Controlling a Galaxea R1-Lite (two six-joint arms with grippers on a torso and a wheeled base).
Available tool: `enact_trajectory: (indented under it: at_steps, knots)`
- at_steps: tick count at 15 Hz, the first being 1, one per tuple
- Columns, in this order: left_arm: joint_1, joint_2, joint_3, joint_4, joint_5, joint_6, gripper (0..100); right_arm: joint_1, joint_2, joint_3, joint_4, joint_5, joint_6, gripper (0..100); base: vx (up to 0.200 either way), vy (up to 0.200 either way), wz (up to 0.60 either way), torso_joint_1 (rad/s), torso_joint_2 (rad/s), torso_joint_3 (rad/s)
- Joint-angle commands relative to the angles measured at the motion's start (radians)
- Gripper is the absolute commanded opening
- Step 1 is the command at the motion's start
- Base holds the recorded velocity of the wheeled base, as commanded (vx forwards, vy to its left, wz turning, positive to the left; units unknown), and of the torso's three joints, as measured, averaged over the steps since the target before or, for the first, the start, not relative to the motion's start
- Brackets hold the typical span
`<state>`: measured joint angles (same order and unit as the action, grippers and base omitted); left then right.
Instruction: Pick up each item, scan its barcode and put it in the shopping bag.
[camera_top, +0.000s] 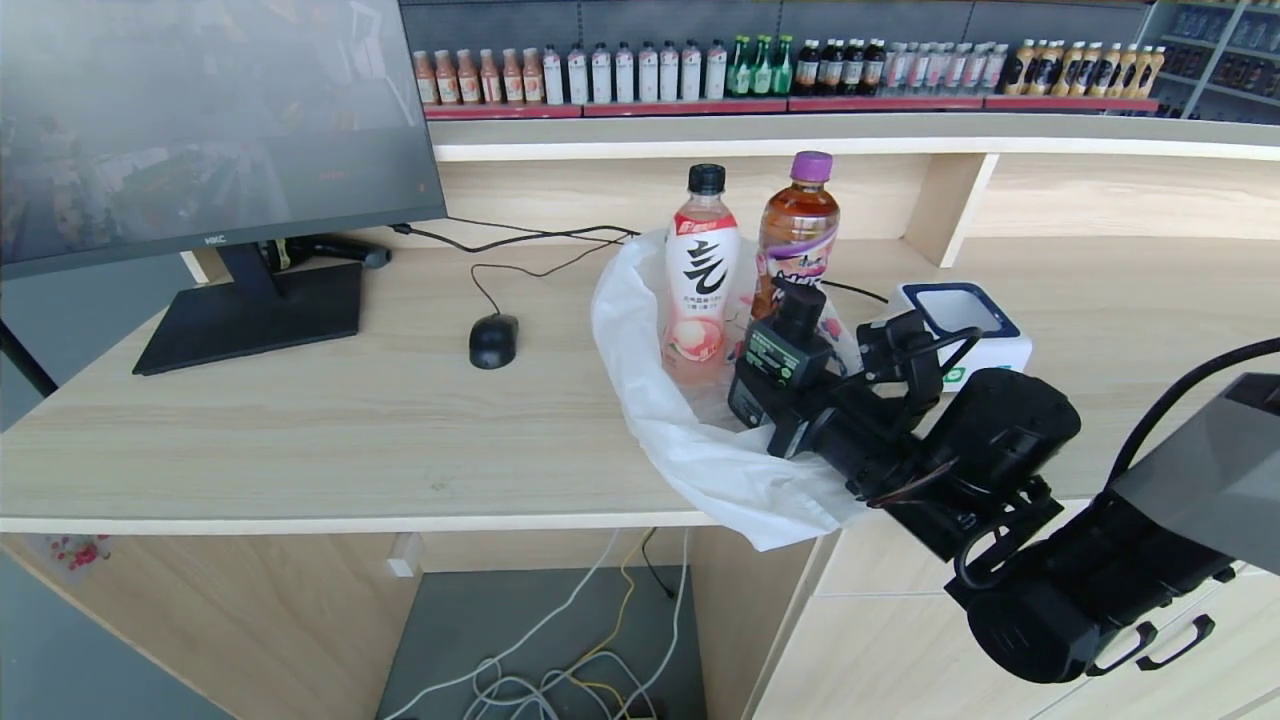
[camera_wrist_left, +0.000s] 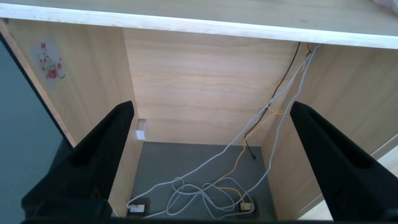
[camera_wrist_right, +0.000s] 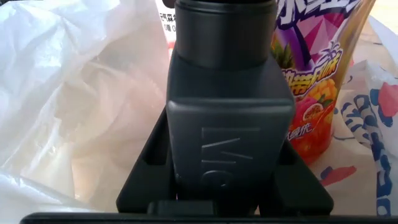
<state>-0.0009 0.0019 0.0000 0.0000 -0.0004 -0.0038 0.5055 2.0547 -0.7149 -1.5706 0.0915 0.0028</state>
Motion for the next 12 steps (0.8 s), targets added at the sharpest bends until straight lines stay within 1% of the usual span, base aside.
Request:
enact_trajectory:
  at_steps: [1,12]
  knots:
    - [-0.001,0.0,0.0,0.0,0.0,-0.001,100,0.001,0.005,0.003,0.0,0.001,0.0,0,0.0,0.0,0.0,0.0,0.0,0.0]
    - [-0.001,0.0,0.0,0.0,-0.001,-0.001,100,0.004,0.013,0.009,0.0,0.002,0.017,0,0.0,0.0,0.0,0.0,0.0,0.0]
